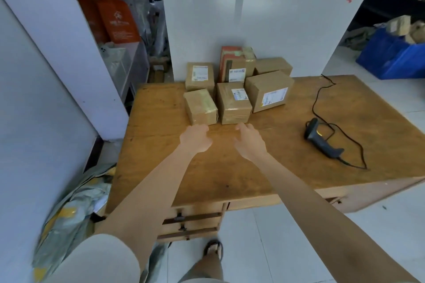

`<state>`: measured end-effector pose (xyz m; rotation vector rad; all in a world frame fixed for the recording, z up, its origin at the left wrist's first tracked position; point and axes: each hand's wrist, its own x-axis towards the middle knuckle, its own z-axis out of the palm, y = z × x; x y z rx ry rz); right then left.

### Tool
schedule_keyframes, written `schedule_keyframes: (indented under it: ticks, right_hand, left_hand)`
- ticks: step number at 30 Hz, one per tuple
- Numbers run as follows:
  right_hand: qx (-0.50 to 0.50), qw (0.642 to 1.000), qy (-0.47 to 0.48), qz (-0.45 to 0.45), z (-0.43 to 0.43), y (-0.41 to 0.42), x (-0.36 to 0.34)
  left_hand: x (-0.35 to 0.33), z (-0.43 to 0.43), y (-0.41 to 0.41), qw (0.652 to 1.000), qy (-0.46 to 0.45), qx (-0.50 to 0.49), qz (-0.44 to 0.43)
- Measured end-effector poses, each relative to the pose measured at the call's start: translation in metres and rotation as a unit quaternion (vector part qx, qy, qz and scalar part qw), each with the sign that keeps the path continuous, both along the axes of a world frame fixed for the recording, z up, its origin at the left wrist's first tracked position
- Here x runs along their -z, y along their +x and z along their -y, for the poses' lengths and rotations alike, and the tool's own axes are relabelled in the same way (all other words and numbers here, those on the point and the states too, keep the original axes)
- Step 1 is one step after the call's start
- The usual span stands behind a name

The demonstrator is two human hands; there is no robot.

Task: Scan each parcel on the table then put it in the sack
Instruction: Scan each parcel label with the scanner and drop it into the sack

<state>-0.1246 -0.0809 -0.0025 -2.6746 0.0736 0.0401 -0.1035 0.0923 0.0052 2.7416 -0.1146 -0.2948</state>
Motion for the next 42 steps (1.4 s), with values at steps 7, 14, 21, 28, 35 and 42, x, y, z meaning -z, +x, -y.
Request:
schedule_keyframes:
  ticks: [7,14,21,28,35,42]
  right_hand:
    - [0.013,0.998,-0.046,-0.03,0.047,0.095,0.009]
    - [0.033,0.994,-0.06,-0.086,0.078,0.17,0.023]
    - [0.007,0.994,-0.044,-0.102,0.09,0.198,0.037]
    - [-0.008,0.981,0.104,-0.162,0.096,0.213,0.04]
    - [0.026,0.909,0.272,-0.316,0.119,0.201,0.039]
    - [-0.054,0.863,0.259,-0.431,0.172,0.165,0.047]
  left_hand:
    - [0.004,0.049,0.09,0.999,0.033,0.036,0.014]
    - [0.013,0.067,0.164,0.997,0.053,0.054,0.005]
    - [0.033,0.082,0.199,0.997,0.065,0.033,-0.039]
    - [0.045,0.101,0.208,0.999,0.015,-0.032,-0.025]
    - [0.059,0.124,0.174,0.963,-0.13,-0.234,0.021]
    - [0.054,0.149,0.123,0.846,-0.431,-0.305,-0.072]
